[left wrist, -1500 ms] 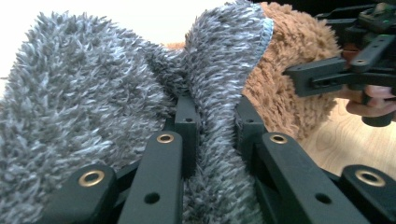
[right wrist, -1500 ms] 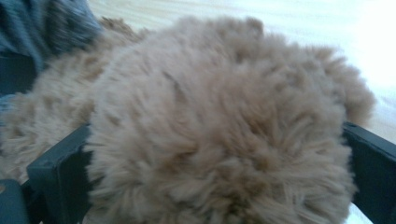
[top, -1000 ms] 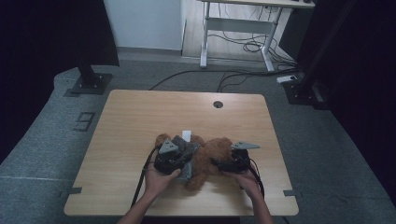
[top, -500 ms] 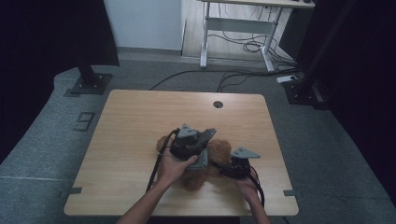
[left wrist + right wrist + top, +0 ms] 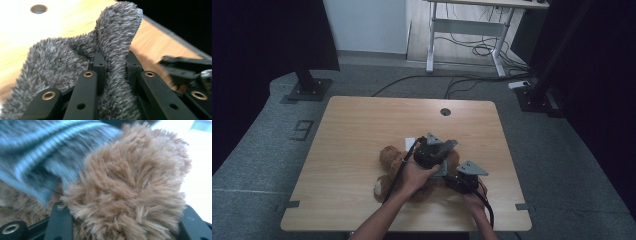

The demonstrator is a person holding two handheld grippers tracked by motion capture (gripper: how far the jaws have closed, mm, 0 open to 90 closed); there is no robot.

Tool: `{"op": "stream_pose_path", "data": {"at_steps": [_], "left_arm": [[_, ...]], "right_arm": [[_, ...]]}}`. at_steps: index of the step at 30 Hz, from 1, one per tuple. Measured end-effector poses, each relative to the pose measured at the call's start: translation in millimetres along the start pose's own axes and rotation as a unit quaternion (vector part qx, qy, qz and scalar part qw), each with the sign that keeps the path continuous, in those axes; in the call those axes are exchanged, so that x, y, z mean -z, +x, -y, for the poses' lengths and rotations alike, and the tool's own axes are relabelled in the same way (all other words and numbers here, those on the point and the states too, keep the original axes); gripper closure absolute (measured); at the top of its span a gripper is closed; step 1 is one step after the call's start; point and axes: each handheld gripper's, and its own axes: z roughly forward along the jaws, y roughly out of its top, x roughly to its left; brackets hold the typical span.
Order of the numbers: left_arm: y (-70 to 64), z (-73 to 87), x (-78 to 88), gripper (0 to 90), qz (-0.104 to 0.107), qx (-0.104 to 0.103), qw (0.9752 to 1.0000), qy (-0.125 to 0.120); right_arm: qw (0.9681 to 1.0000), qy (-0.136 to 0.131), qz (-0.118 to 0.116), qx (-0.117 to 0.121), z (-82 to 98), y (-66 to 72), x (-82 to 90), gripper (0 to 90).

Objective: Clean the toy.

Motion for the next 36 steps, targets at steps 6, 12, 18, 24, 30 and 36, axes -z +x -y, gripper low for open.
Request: {"op": "stream_pose_path", "data": {"at_steps": [6,12,18,24,30,36], "left_arm": [[44.1,20.4,26.9,75.9,-0.022,0.040,0.9990,0.003],[84.9,44.3,53.2,76.1,-0.054,0.076,0.9957,0.001],[111.3,75.5,61.1,76.1,-0.038,0.117,0.9923,0.010],[93.6,46.8,70.4,76.2,-0.024,0.088,0.9956,-0.022],[37.9,-7.0,43.3,76.3,0.016,0.034,0.9987,-0.035],[-17.0,-28.8,-15.8,76.2,0.007,-0.055,0.9981,0.024]], "right_arm": [[0.9994,-0.015,0.022,-0.020,2.7,-8.9,0.2,46.5],[0.9995,-0.015,0.023,-0.017,3.2,-8.7,0.4,46.3],[0.9995,-0.015,0.021,-0.017,3.8,-8.9,0.2,46.0],[0.9996,-0.017,0.020,-0.014,4.1,-8.4,0.6,45.7],[0.9997,-0.018,0.017,-0.009,4.2,-8.6,1.7,45.1],[0.9997,-0.021,0.012,-0.004,6.0,-8.1,5.0,44.4]]}}
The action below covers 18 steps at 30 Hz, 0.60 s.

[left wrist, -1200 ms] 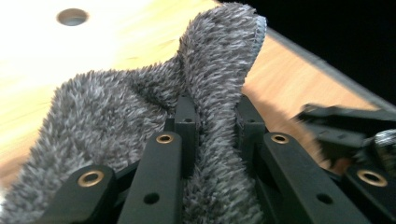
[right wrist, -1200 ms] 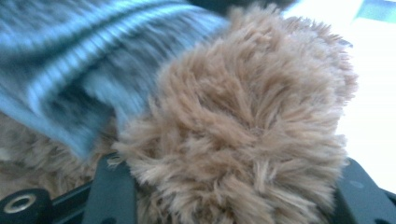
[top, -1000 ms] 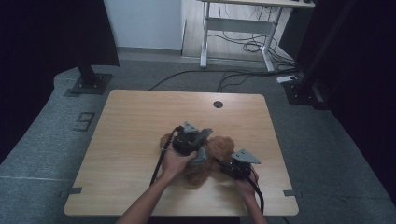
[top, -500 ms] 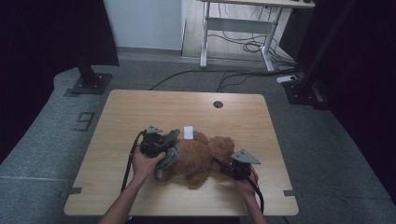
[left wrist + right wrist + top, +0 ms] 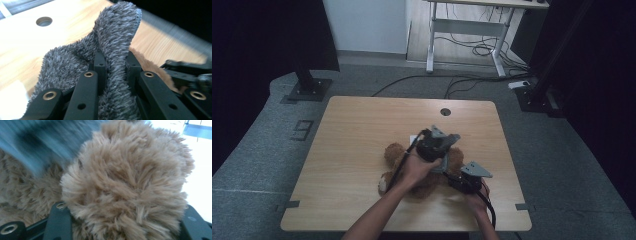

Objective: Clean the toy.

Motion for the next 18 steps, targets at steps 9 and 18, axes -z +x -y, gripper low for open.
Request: {"op": "stream_pose_path", "data": {"at_steps": [9,18], "left_arm": [[30.3,20.6,-3.6,76.6,-0.026,0.042,0.9983,0.031],[69.9,57.3,39.4,76.5,-0.036,0.078,0.9961,0.017]], "right_arm": [[1.0000,0.002,-0.003,-0.005,2.2,-1.5,0.5,43.9],[1.0000,0.003,-0.008,-0.005,2.9,0.1,0.5,43.4]]}}
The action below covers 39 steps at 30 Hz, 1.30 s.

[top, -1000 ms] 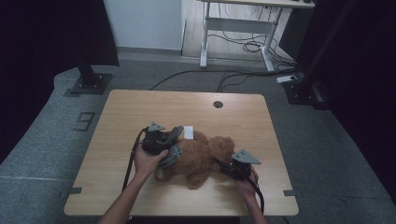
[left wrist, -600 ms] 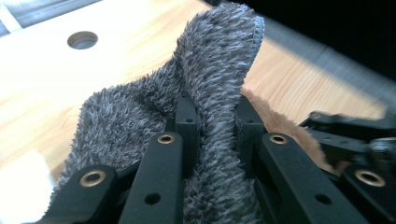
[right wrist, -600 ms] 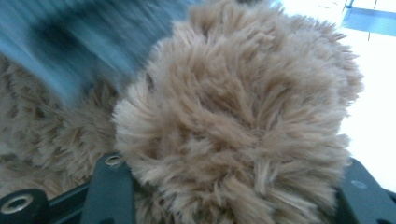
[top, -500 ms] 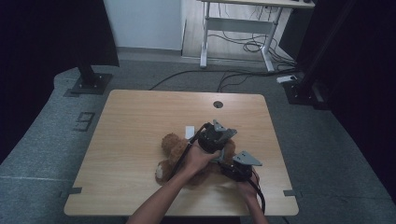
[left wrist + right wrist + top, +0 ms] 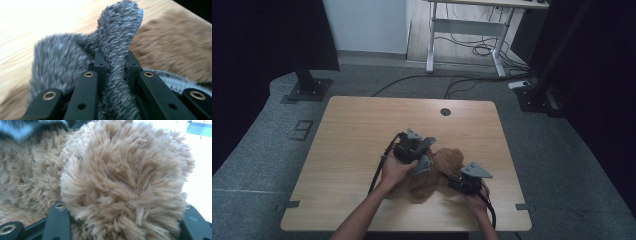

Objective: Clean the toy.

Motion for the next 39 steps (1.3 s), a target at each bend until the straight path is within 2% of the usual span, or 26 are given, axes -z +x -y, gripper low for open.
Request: {"op": "stream_pose_path", "data": {"at_steps": [2,5,7,11,13,15,17,20,21,23,25,30,34,36,39], "left_arm": [[15.4,8.5,8.0,76.4,-0.003,0.019,0.9998,-0.001],[31.3,25.8,16.3,76.5,-0.034,0.020,0.9992,0.006],[40.7,40.7,20.4,76.5,-0.034,0.033,0.9989,0.005],[51.2,67.3,28.7,76.3,-0.043,0.037,0.9982,0.019],[56.9,77.7,32.4,76.1,-0.037,0.048,0.9978,0.027],[60.7,85.6,35.5,75.9,-0.024,0.060,0.9973,0.035],[60.5,89.9,36.2,75.6,0.006,0.076,0.9965,0.033],[51.1,84.9,31.9,75.0,0.048,0.090,0.9946,0.018],[47.0,81.4,29.1,75.1,0.048,0.090,0.9946,0.016],[41.2,75.0,24.6,75.7,0.034,0.088,0.9954,0.010],[41.8,70.7,21.7,76.2,0.034,0.097,0.9948,0.002],[49.0,56.9,19.4,77.1,0.021,0.099,0.9946,-0.022],[60.0,41.6,18.6,77.2,0.000,0.099,0.9939,-0.049],[65.1,40.1,13.5,77.2,-0.001,0.107,0.9930,-0.049],[67.2,47.8,4.9,77.2,0.001,0.106,0.9936,-0.039]], "right_arm": [[1.0000,0.000,0.000,0.001,0.2,0.0,0.1,43.4],[1.0000,0.000,-0.001,-0.001,0.2,-0.5,0.2,43.2],[1.0000,-0.001,-0.002,-0.004,0.6,-1.1,0.1,43.2],[1.0000,-0.001,-0.002,-0.006,0.7,-1.3,0.1,43.2],[1.0000,-0.001,-0.002,-0.007,0.7,-2.0,0.2,43.2],[1.0000,-0.001,-0.002,-0.009,0.7,-2.0,0.1,43.2],[0.9999,-0.001,-0.001,-0.010,0.6,-1.9,-0.1,43.3],[0.9999,-0.003,0.000,-0.010,-0.4,-0.2,-1.6,43.8],[0.9999,-0.004,0.000,-0.009,-0.7,0.3,-2.2,44.2],[0.9999,-0.007,0.002,-0.012,-1.2,1.0,-3.1,45.2],[0.9999,-0.009,0.006,-0.010,-1.8,1.0,-3.4,46.1],[0.9994,-0.030,0.015,-0.001,-8.3,0.1,-9.9,47.2],[0.9980,-0.053,0.028,0.018,-18.6,-3.5,-24.7,46.9],[0.9974,-0.055,0.035,0.031,-20.6,-5.8,-32.4,46.6],[0.9975,-0.041,0.037,0.043,-16.5,-7.3,-38.2,46.0]]}}
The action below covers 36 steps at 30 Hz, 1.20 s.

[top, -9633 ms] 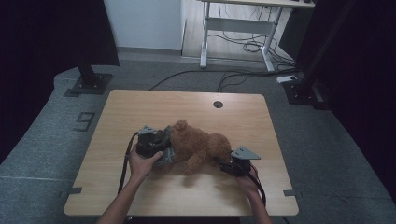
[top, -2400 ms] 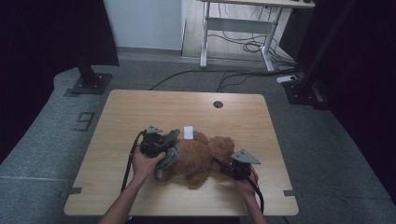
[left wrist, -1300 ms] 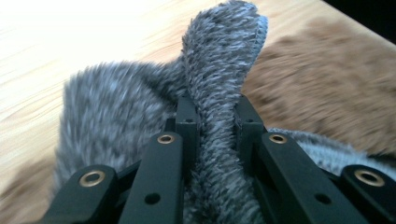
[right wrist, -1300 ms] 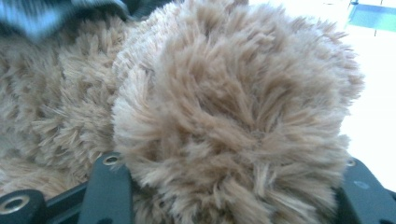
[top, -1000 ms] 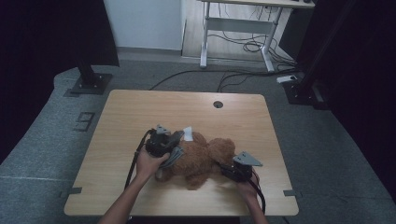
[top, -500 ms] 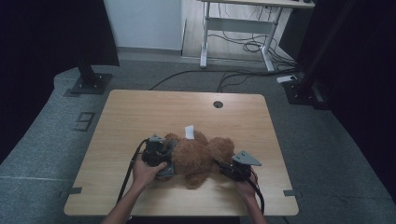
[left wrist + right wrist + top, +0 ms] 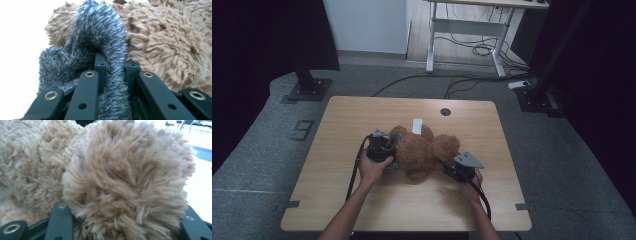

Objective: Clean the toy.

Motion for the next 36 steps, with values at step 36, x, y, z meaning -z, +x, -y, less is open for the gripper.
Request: {"op": "stream_pose_path", "data": {"at_steps": [36], "left_arm": [[-63.2,-12.6,-10.1,75.9,0.010,-0.071,0.9973,-0.016]], "right_arm": [[0.9986,0.008,-0.052,-0.008,21.2,-7.0,16.9,38.3]]}}
